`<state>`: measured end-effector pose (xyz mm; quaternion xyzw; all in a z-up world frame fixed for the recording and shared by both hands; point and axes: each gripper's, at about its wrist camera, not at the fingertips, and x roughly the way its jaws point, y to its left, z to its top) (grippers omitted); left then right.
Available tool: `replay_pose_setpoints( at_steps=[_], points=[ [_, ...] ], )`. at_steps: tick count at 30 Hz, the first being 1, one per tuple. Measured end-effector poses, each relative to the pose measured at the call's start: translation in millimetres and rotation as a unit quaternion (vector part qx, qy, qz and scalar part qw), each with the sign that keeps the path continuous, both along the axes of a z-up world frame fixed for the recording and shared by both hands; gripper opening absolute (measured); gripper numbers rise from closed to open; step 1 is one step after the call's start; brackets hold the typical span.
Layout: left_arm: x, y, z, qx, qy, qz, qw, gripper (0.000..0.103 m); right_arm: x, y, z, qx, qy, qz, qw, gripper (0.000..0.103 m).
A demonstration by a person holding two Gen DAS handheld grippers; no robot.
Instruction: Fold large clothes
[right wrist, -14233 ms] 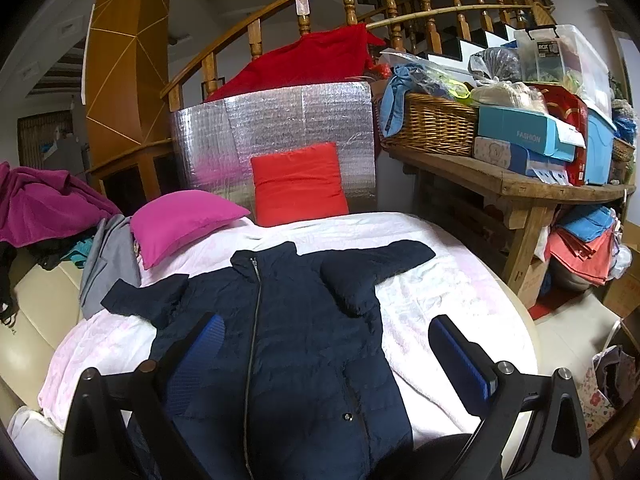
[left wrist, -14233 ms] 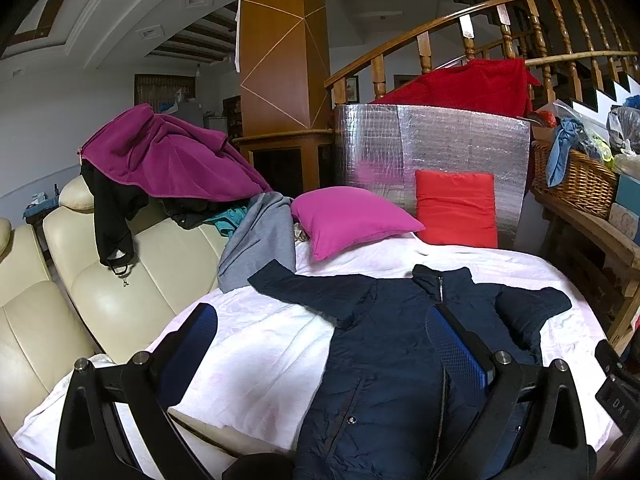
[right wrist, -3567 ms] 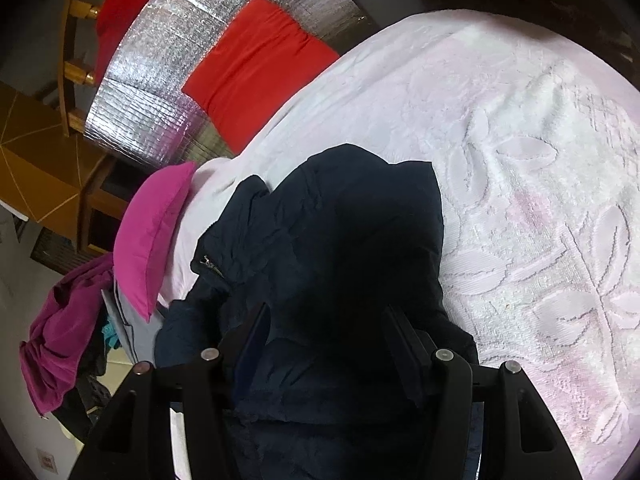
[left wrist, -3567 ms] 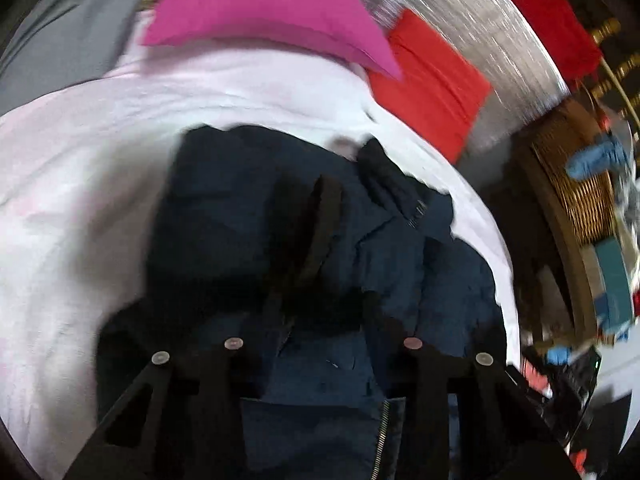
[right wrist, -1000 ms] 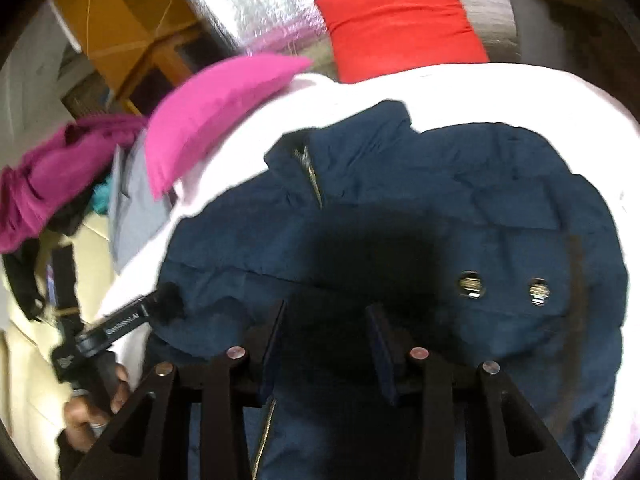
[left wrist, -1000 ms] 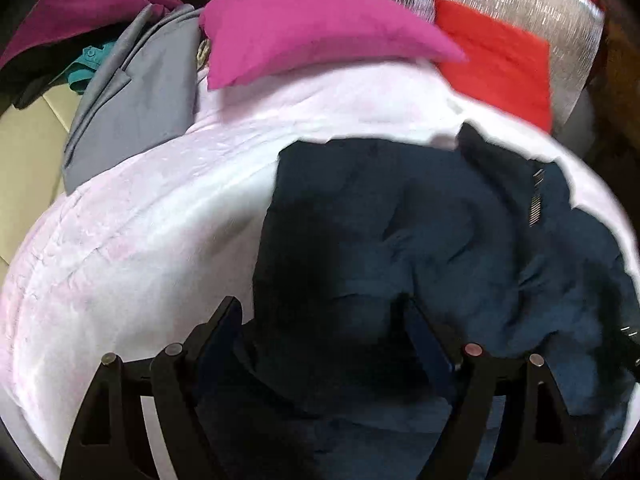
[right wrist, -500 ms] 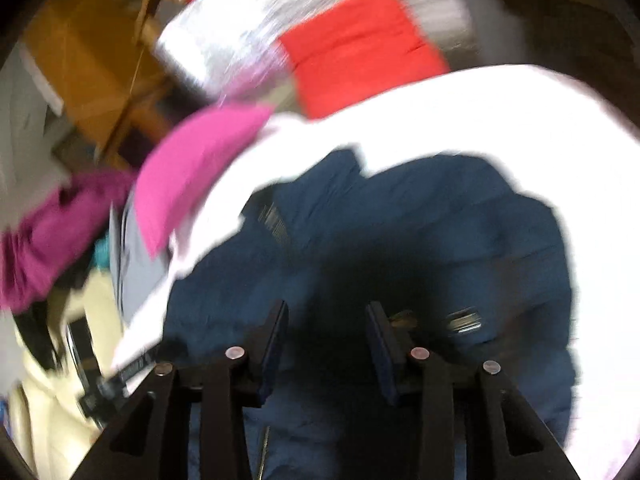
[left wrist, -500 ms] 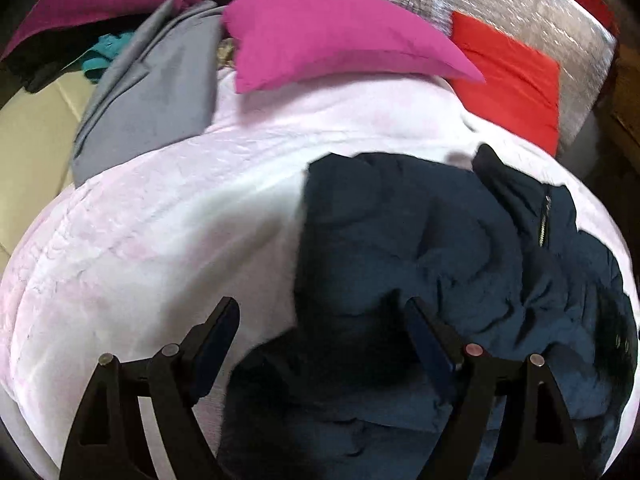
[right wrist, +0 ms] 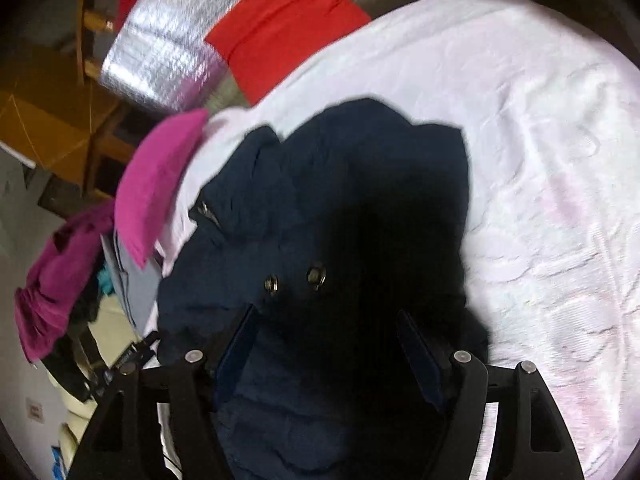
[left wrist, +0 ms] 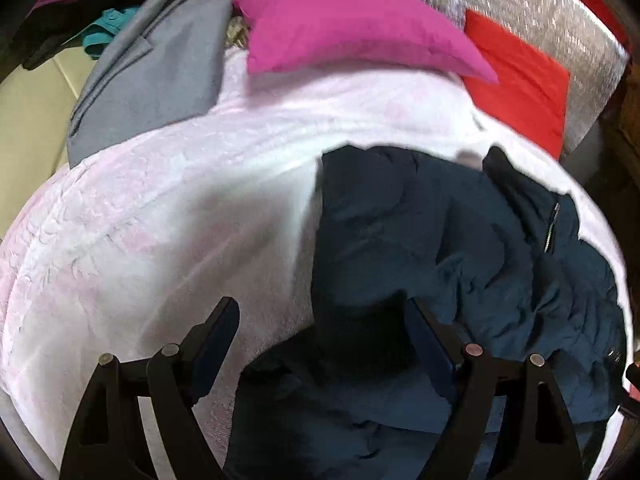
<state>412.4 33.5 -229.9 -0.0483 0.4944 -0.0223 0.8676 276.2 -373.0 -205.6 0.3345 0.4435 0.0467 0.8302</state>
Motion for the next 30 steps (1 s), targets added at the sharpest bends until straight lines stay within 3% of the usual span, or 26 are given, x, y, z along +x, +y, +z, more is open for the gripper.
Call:
replay_pose_setpoints(
  at_steps=[2,4,7,10,11,14,17,18,20,22,27,29,30],
  points=[
    [0.9,-6.3,-6.5,0.012,0.008,-0.006,0.9999,0.085,5.4,19.1,-7.1,-0.009,0.009,0.026,1.0,0.041],
    [0.4,-10.7,-7.8,0.025,0.009,-0.012,0.9996,0.085,9.8,36.7,-9.6,-0.055,0.013,0.038,0.998,0.032],
    [-1.2,-12.7,-4.8,0.034,0.001,-0.012,0.9994,0.085,2.1,45.9,11.0,-0.114,-0.034,0.021,0.993,0.017],
    [-2.8,-12.1,-0.2,0.041,-0.007,-0.01,0.9991,0.085,-7.5,45.7,31.0,-0.184,-0.074,-0.016,0.98,0.016],
    [-3.8,-13.8,0.7,0.05,-0.013,-0.01,0.9986,0.085,-5.8,45.0,27.9,-0.185,-0.068,-0.022,0.98,0.016],
    [-6.4,-22.5,4.2,0.088,-0.034,-0.018,0.9954,0.085,11.0,44.1,-7.4,-0.174,0.007,-0.01,0.985,0.017],
    [-10.7,-32.8,7.5,0.134,-0.057,-0.027,0.989,0.085,9.6,42.1,-2.6,-0.176,0.009,-0.007,0.984,0.021],
    [-12.3,-35.4,9.3,0.147,-0.067,-0.03,0.9864,0.085,8.6,42.2,0.6,-0.18,0.01,-0.008,0.984,0.025],
    [-15.6,-38.8,13.2,0.159,-0.082,-0.037,0.9832,0.085,-0.4,36.8,9.7,-0.183,0.001,-0.017,0.983,0.055],
    [-18.3,-40.3,16.8,0.158,-0.094,-0.044,0.9819,0.085,-8.7,32.2,23.1,-0.199,-0.017,-0.036,0.979,0.064],
    [-22.5,-42.8,22.6,0.139,-0.109,-0.064,0.9821,0.085,-28.5,27.3,47.5,-0.212,-0.084,-0.064,0.972,0.062],
    [-22.8,-46.4,21.6,0.134,-0.105,-0.074,0.9827,0.085,-23.2,43.1,52.3,-0.216,-0.1,-0.044,0.97,0.047],
    [-23.3,-48.0,20.7,0.129,-0.102,-0.077,0.9834,0.085,-21.7,51.8,52.0,-0.223,-0.105,-0.031,0.969,0.047]
  ],
)
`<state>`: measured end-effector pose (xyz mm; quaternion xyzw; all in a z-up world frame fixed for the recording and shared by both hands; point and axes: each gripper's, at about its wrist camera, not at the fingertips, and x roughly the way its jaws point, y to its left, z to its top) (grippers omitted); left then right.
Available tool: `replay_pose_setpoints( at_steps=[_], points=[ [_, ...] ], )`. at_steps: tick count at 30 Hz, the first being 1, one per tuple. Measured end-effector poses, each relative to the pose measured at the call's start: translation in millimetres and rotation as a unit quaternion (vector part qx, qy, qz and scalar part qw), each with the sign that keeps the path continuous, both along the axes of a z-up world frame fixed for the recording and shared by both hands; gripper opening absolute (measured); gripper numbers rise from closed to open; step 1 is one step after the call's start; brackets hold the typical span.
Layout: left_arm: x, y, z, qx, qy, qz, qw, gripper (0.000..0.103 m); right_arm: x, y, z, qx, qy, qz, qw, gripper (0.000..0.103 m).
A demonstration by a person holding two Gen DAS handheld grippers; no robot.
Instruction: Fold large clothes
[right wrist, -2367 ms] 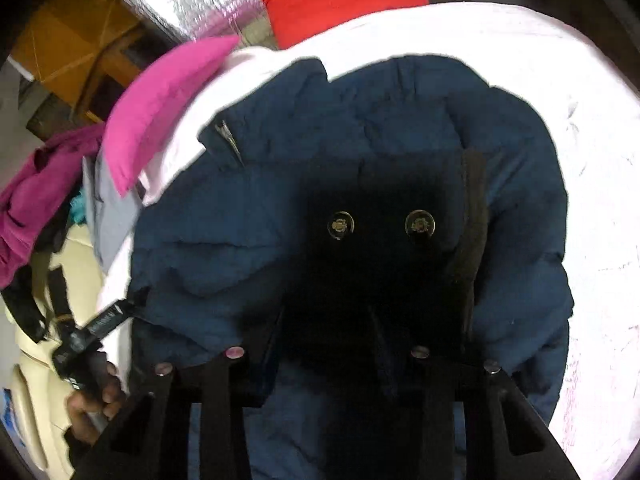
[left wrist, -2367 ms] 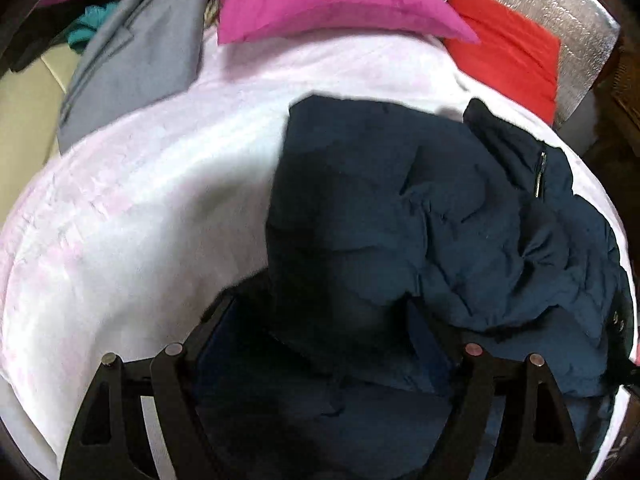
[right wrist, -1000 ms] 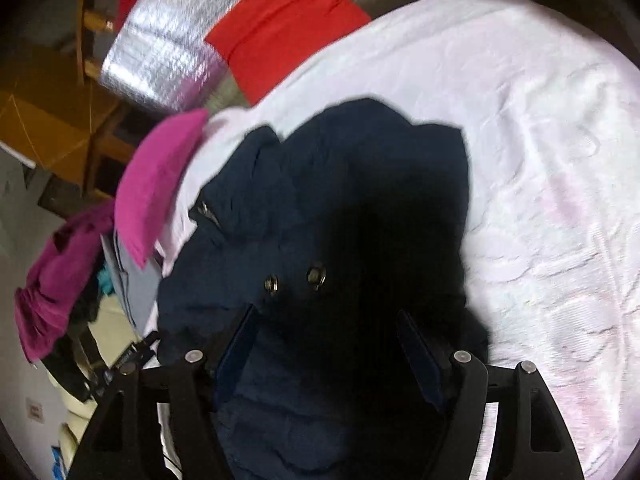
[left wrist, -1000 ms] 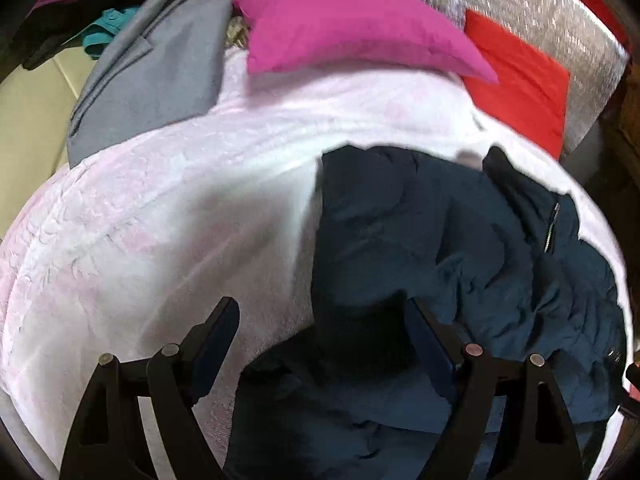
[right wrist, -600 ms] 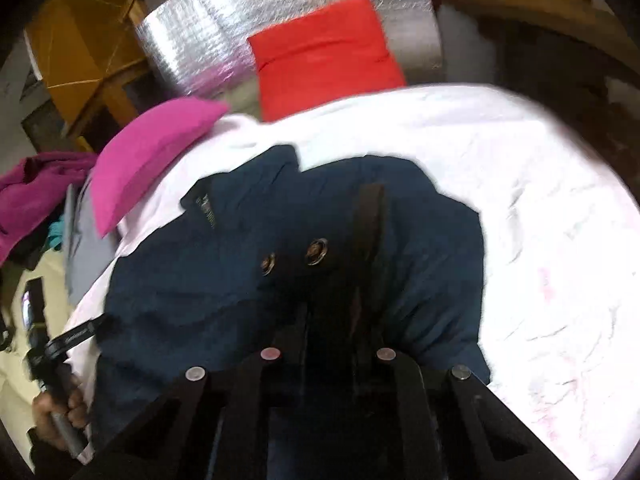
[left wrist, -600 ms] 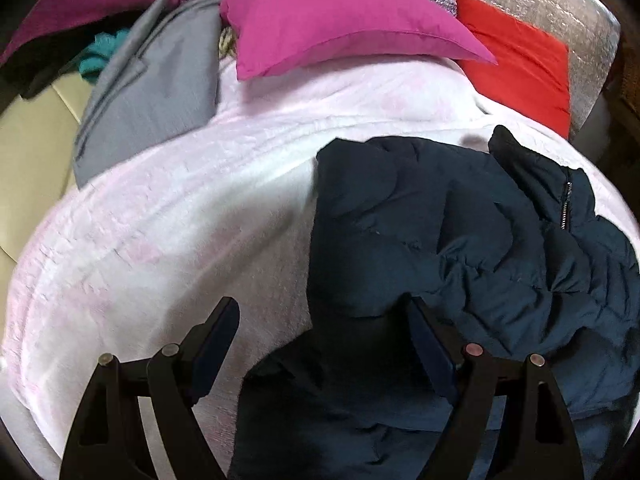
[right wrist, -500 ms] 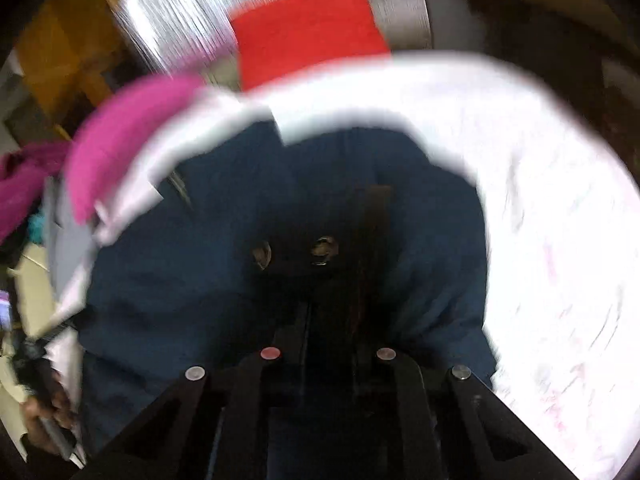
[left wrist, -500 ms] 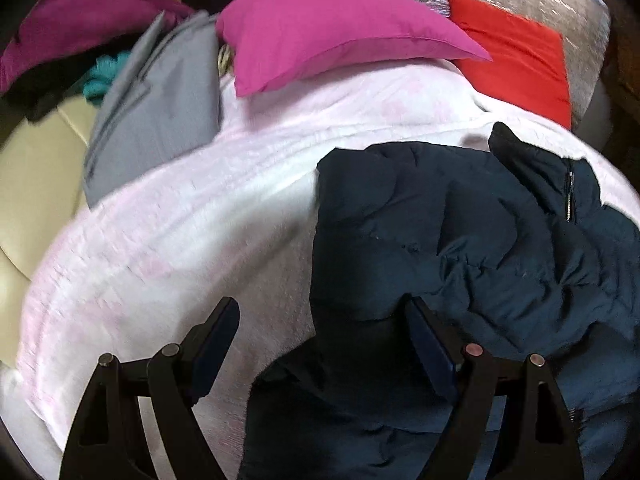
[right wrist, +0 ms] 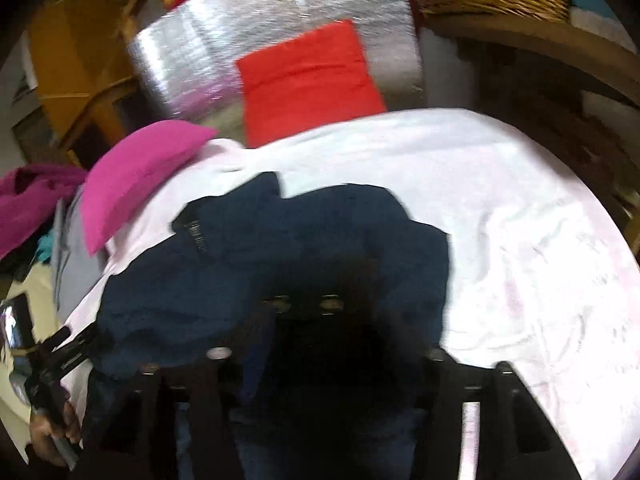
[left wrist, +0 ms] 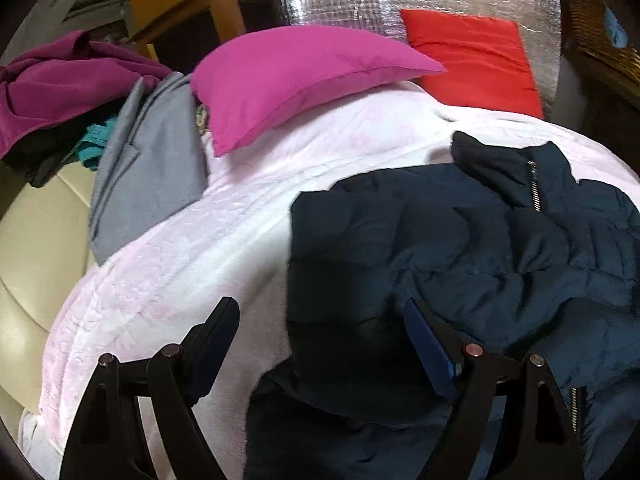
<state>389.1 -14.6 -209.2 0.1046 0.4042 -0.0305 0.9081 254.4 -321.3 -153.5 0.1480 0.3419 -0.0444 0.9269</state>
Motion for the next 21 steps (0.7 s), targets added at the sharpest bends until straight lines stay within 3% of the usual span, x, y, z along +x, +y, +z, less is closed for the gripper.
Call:
replay_pose_setpoints(
  at_steps=[3,8,17,21],
  points=[
    [-1.7,-5.5,-2.7,-0.004,0.006,-0.01,0.9999,0.085,6.4,20.9,-7.7,0.001,0.014,0.033,0.999,0.047],
    [-1.1,-11.9,-8.7,0.003,0.007,-0.018,0.9998,0.085,25.8,41.7,-47.1,-0.007,0.092,0.05,0.995,0.046],
    [2.9,-14.0,-15.2,0.012,0.008,-0.017,0.9998,0.085,42.6,50.7,-57.1,-0.009,0.098,0.048,0.994,0.047],
    [2.3,-14.7,-15.9,0.018,0.007,-0.017,0.9997,0.085,34.7,49.0,-47.0,0.01,0.085,0.052,0.995,0.047]
  ],
)
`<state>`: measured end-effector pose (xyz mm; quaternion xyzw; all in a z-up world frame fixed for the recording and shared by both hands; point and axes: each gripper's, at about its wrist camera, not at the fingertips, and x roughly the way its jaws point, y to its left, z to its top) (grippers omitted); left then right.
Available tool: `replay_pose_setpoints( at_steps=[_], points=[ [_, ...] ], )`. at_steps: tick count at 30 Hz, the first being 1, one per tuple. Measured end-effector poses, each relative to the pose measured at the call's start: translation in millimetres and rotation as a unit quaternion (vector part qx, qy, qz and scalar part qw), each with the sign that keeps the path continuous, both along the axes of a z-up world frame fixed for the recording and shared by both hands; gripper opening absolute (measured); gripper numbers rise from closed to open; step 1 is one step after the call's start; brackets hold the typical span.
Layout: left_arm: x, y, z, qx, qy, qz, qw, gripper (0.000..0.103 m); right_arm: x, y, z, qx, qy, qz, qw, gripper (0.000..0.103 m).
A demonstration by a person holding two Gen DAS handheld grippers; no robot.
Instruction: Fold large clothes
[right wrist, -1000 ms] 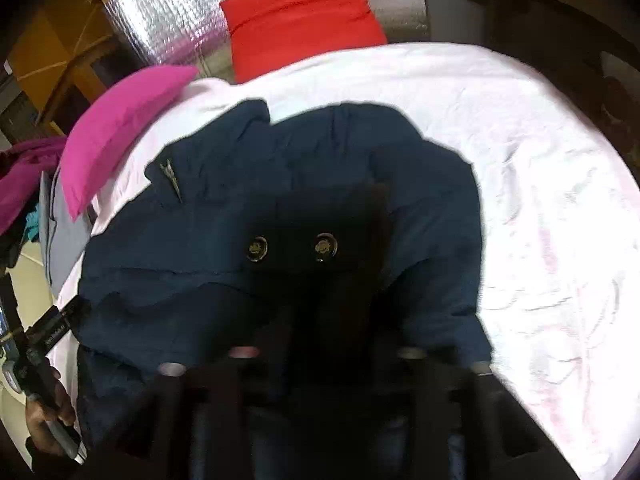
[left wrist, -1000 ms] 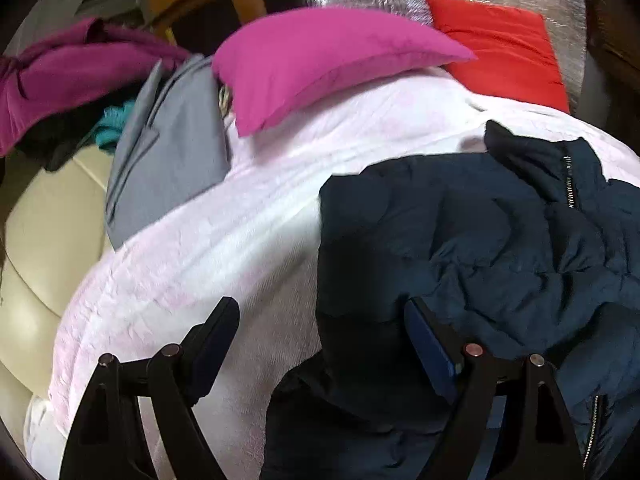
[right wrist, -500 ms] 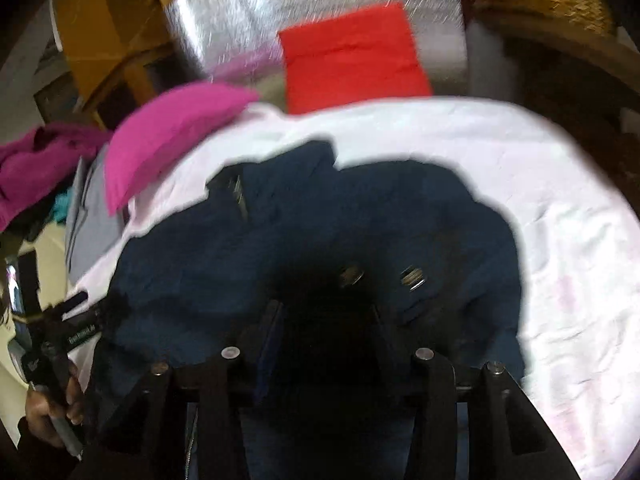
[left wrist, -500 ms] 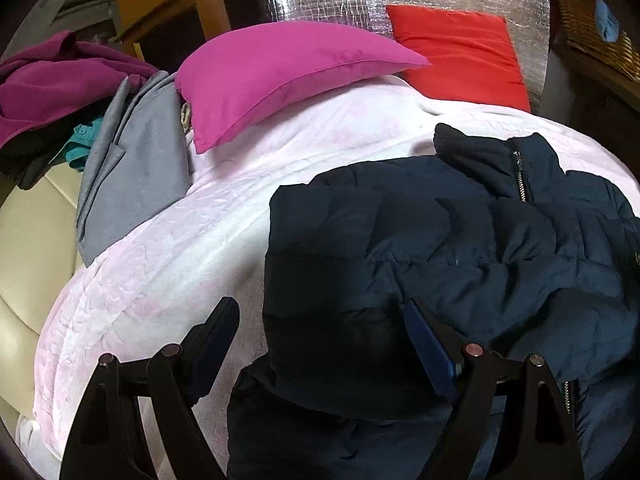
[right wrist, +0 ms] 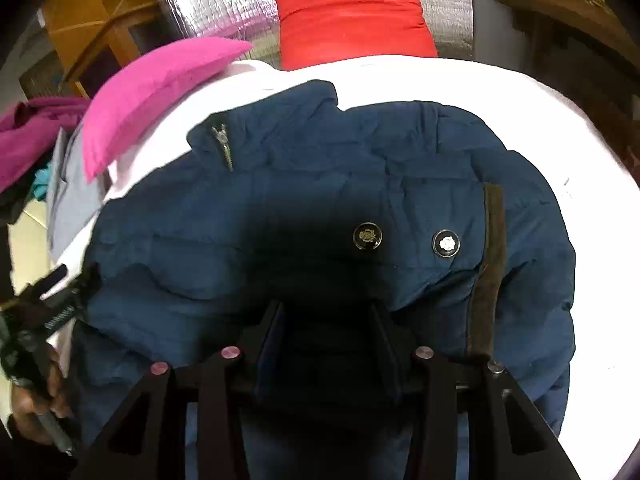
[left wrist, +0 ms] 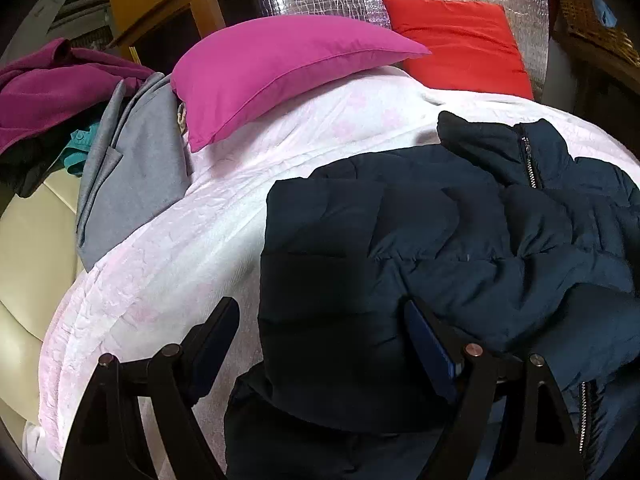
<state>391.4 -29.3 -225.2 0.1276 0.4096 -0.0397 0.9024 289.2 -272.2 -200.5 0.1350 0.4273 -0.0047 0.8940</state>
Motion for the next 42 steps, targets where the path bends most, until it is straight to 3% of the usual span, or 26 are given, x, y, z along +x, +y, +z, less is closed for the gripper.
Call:
replay_pose_setpoints(
  at_steps=[5,10,16,22,28,35,36,40,42],
  points=[
    [-0.3,0.1,0.0,0.0,0.0,0.001,1.0,0.085,-17.9,14.7,22.5,-0.027,-0.059,0.017,0.998,0.047],
    [-0.1,0.9,-0.6,0.0,0.0,-0.001,1.0,0.085,0.9,18.4,-2.4,-0.016,-0.001,0.014,1.0,0.047],
    [-2.2,1.3,1.8,-0.001,-0.003,-0.002,1.0,0.085,-2.3,17.2,5.2,-0.012,-0.007,0.014,1.0,0.047],
    [-8.2,2.0,8.6,-0.004,-0.019,-0.004,0.9998,0.085,-16.7,20.1,22.6,-0.016,-0.049,0.02,0.998,0.047],
    [-9.7,0.5,8.7,-0.002,-0.022,-0.007,0.9997,0.085,-1.7,26.8,1.9,-0.026,0.007,0.031,0.999,0.047],
    [-11.4,-1.1,12.0,-0.006,-0.025,-0.01,0.9996,0.085,-8.4,22.3,12.3,-0.021,-0.002,0.03,0.999,0.048],
    [-11.9,-1.4,13.0,-0.007,-0.026,-0.01,0.9996,0.085,-11.5,21.6,16.4,-0.022,-0.009,0.029,0.999,0.049],
    [-14.2,-1.9,17.5,-0.012,-0.032,-0.01,0.9994,0.085,-24.7,6.8,37.3,-0.023,-0.052,0.005,0.998,0.069],
    [-15.6,-2.4,20.1,-0.012,-0.035,-0.01,0.9993,0.085,-28.7,-3.6,43.7,-0.019,-0.06,-0.01,0.998,0.07]
  ],
)
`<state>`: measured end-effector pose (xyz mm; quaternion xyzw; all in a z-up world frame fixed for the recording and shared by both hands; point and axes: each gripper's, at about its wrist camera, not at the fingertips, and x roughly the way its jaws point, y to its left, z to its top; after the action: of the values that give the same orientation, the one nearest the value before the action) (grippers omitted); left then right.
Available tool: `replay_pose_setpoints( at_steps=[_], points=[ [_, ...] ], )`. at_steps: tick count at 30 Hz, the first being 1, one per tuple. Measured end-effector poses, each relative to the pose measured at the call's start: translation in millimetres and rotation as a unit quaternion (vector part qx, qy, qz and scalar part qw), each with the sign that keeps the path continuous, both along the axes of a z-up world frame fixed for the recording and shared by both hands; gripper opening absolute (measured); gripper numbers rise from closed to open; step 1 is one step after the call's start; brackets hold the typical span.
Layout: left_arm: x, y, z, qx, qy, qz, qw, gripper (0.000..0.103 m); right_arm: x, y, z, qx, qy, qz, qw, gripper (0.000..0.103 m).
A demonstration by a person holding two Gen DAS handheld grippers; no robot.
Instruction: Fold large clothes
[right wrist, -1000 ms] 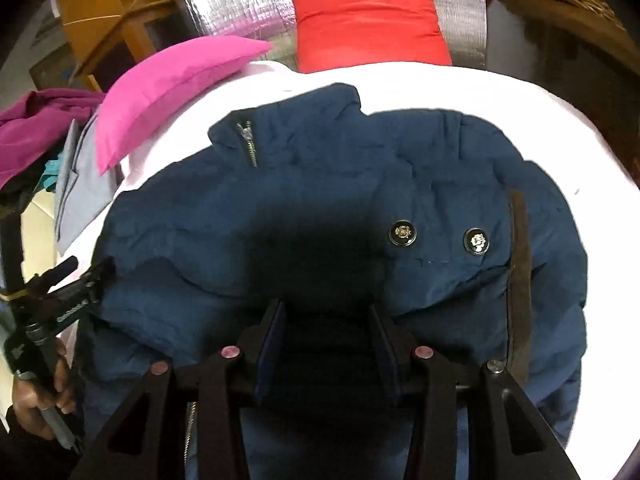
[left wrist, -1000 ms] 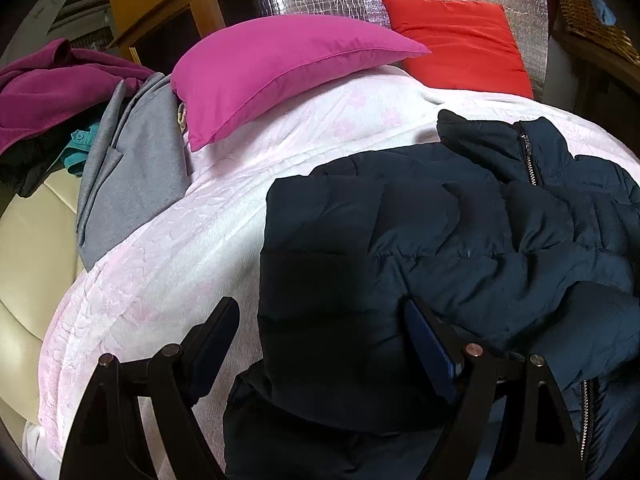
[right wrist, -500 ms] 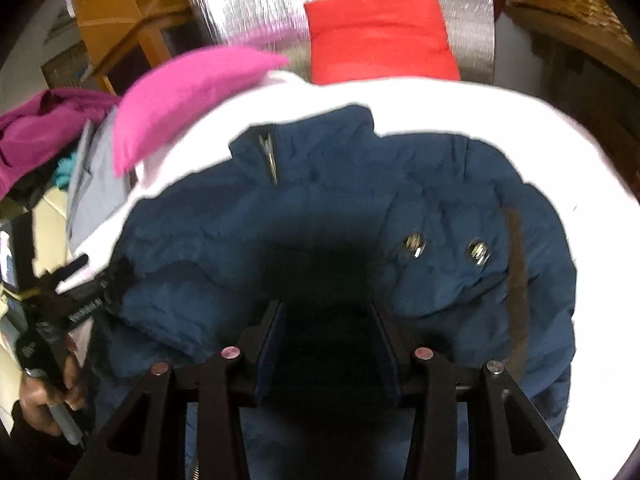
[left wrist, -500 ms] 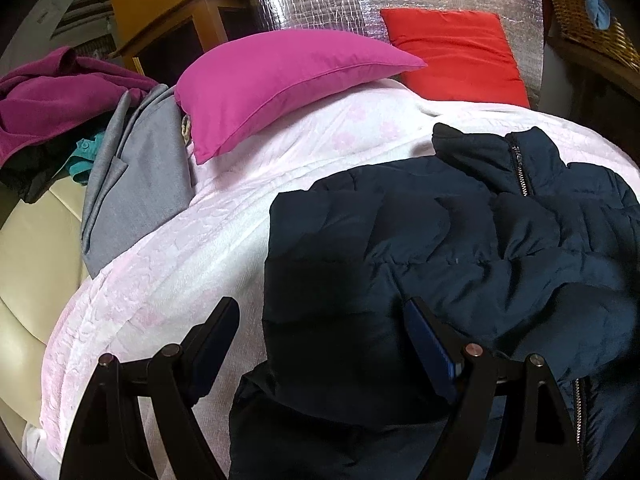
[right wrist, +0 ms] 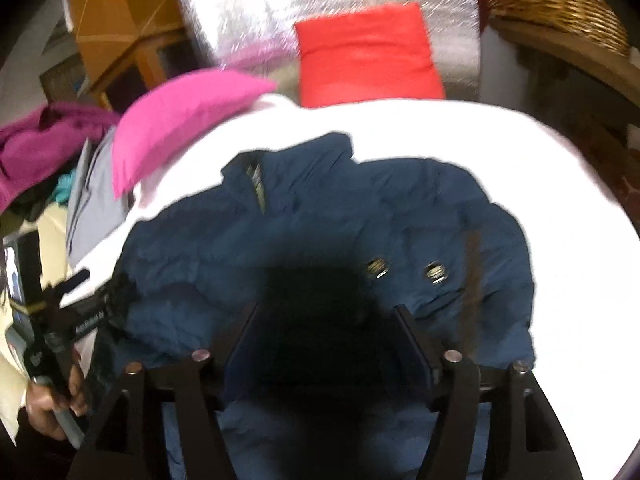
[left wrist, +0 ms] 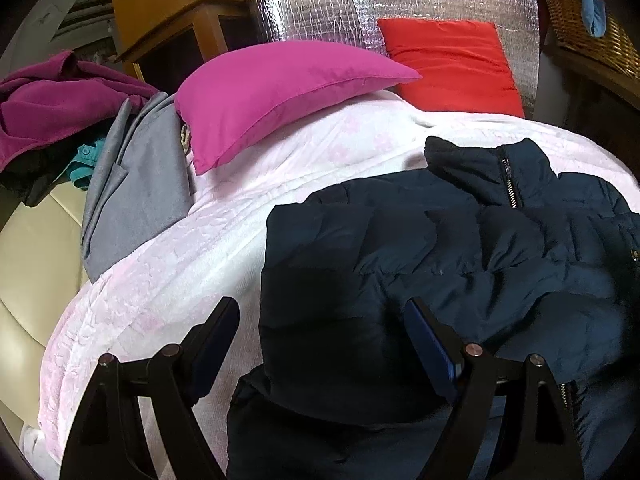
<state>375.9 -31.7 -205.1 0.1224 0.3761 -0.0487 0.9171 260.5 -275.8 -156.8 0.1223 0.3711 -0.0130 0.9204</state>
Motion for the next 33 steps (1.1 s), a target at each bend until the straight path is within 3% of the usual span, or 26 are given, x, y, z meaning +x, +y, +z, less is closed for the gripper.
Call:
replay_pose_setpoints(
  at_steps=[7,11,14,19,23,27,29,30,31,33],
  points=[
    [-1.0,7.7,8.4,-0.003,-0.007,0.004,1.0,0.085,-10.3,-57.4,5.2,0.046,-0.005,-0.068,0.997,0.07],
    [9.9,36.3,12.9,-0.05,0.012,0.023,0.9984,0.085,-21.3,-99.5,1.5,0.103,-0.011,-0.102,0.989,0.075],
    [24.1,68.3,12.0,-0.124,0.044,0.044,0.9903,0.086,-25.7,-130.5,-8.7,0.155,-0.006,-0.118,0.981,0.078],
    [47.5,101.9,-6.1,-0.208,0.099,0.075,0.9702,0.086,-21.8,-170.1,-38.7,0.24,0.01,-0.141,0.961,0.079],
    [59.3,109.2,-24.2,-0.249,0.132,0.09,0.9554,0.086,-7.2,-175.3,-60.0,0.276,0.025,-0.118,0.953,0.079],
    [60.0,101.2,-32.3,-0.265,0.142,0.078,0.9506,0.085,14.8,-159.9,-83.5,0.299,0.044,-0.086,0.949,0.079],
    [61.6,97.0,-35.5,-0.273,0.152,0.075,0.947,0.074,18.5,-150.8,-81.4,0.273,0.032,-0.085,0.958,0.078],
    [62.7,94.1,-37.6,-0.275,0.159,0.071,0.9455,0.061,21.3,-146.7,-80.0,0.265,0.029,-0.079,0.961,0.075],
    [62.0,91.4,-38.4,-0.278,0.164,0.065,0.9442,0.048,24.1,-141.3,-79.3,0.265,0.026,-0.067,0.962,0.053],
    [61.9,82.9,-36.8,-0.271,0.159,0.054,0.9479,0.039,28.2,-128.9,-76.2,0.234,0.03,-0.068,0.969,0.045]
  ],
)
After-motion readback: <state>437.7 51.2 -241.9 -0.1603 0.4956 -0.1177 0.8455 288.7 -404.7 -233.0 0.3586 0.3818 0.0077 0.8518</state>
